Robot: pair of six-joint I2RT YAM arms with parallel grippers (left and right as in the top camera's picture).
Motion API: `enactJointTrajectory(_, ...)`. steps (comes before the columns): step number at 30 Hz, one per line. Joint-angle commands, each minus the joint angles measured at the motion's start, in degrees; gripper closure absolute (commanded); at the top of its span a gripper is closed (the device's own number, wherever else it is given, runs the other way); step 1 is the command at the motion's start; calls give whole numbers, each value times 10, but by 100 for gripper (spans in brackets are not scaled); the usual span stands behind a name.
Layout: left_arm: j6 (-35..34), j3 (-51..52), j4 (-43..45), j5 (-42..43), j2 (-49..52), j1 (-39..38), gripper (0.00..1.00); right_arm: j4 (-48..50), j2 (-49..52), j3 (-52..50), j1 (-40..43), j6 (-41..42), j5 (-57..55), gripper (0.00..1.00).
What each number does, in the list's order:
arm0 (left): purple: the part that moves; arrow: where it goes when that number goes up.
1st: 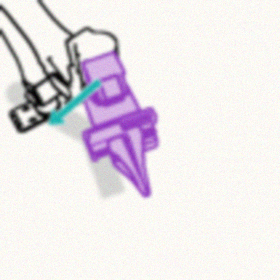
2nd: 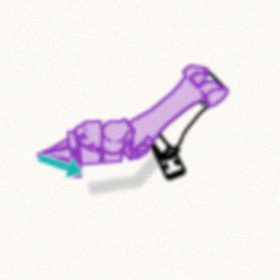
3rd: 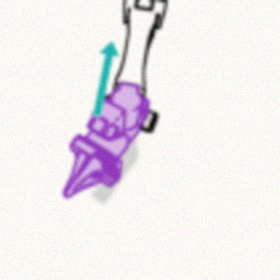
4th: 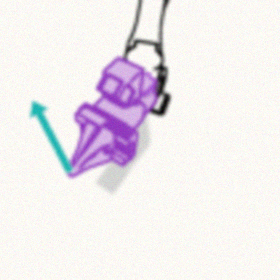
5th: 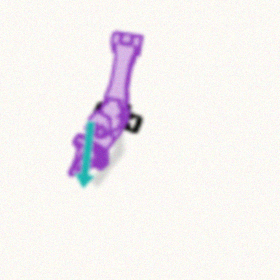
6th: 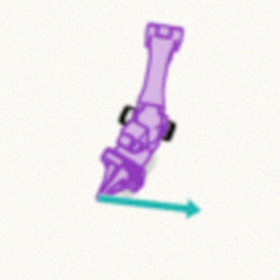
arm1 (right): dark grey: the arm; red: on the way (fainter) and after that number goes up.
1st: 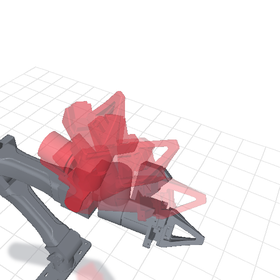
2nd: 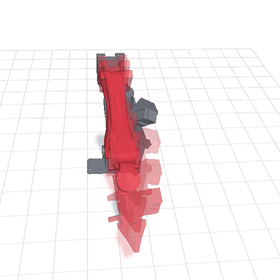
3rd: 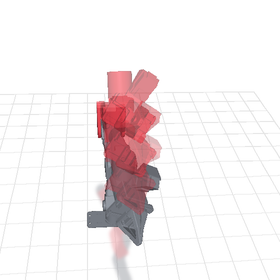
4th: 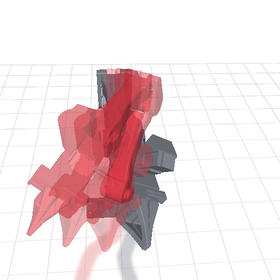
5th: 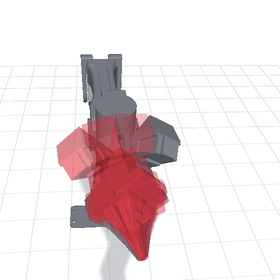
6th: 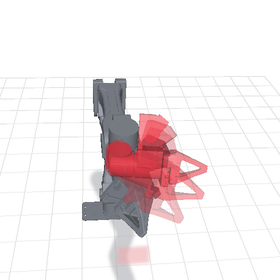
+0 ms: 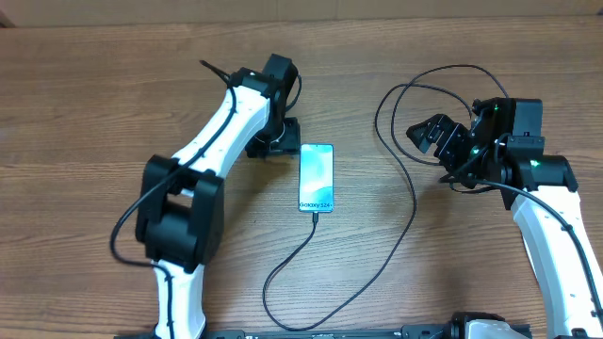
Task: Plug charger to phone and switch on socket
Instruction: 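Lay the phone flat on the table and open the left gripper, then move the right gripper right over the white power strip's switch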
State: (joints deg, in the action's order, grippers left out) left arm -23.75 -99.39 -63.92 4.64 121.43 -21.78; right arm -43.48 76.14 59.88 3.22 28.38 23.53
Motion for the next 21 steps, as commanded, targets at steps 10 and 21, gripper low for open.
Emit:
enactJointTrajectory(10,20,-17,-64,-23,-222,-5,38,1,-6,2,-4,-8,-6,0)
enactJointTrajectory(21,19,-16,-97,-23,-253,-5,1,7,-6,2,-4,-8,-6,0)
